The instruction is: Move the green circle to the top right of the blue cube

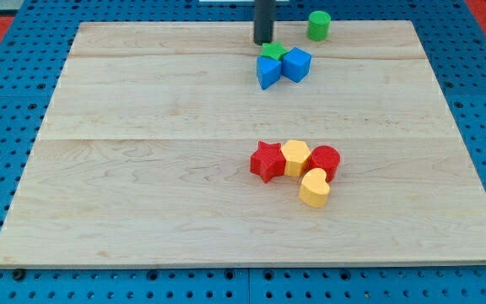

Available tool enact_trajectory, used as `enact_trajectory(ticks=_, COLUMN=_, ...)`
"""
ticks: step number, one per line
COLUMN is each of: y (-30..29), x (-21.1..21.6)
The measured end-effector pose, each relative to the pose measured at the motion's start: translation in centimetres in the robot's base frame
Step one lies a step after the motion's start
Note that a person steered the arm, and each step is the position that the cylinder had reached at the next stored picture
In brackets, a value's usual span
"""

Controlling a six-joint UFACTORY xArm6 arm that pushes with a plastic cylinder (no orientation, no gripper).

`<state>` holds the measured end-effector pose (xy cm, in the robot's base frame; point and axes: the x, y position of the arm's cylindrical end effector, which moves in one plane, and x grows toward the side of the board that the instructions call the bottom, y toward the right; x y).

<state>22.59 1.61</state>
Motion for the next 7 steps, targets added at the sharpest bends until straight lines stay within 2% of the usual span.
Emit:
enact_trajectory(ticks=1, y=0.7, x=-3.2)
enact_trajectory(ticks=4, y=10.6, x=-3.3)
enact_trajectory(ticks=5, y=13.2, x=1.9)
enact_trajectory(ticks=6, y=13.1, x=5.8)
enact_trajectory(ticks=7, y=20.5, x=3.8)
